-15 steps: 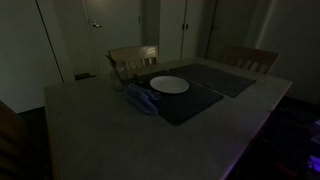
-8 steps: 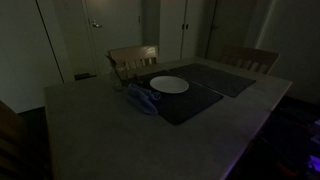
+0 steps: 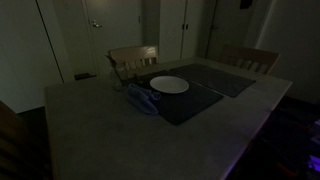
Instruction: Wipe the plate with the blue towel
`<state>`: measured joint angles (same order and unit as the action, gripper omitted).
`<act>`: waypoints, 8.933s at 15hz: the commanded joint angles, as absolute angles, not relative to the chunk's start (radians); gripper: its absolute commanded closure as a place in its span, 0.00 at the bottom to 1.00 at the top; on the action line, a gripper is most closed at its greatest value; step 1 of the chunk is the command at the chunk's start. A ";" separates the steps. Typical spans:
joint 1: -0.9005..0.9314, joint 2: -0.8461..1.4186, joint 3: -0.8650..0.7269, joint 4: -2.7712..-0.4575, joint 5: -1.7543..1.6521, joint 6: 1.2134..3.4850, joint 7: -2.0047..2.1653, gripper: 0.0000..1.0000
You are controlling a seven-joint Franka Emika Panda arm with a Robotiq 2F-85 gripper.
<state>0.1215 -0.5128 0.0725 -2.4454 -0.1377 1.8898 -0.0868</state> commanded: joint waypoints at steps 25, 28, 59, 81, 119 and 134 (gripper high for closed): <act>0.241 0.334 0.191 -2.020 -0.207 2.411 -0.076 0.00; 0.277 0.435 0.171 -1.936 -0.256 2.402 -0.036 0.00; 0.217 0.287 0.137 -1.989 -0.126 2.032 -0.056 0.99; 0.212 0.257 0.105 -2.040 -0.377 2.184 0.087 0.99; 0.147 0.613 0.051 -1.864 -0.086 2.257 0.201 0.99; 0.095 0.624 0.043 -1.874 0.071 2.492 0.149 0.99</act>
<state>0.1103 0.6196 0.0520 -1.8541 0.0607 2.4410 0.1591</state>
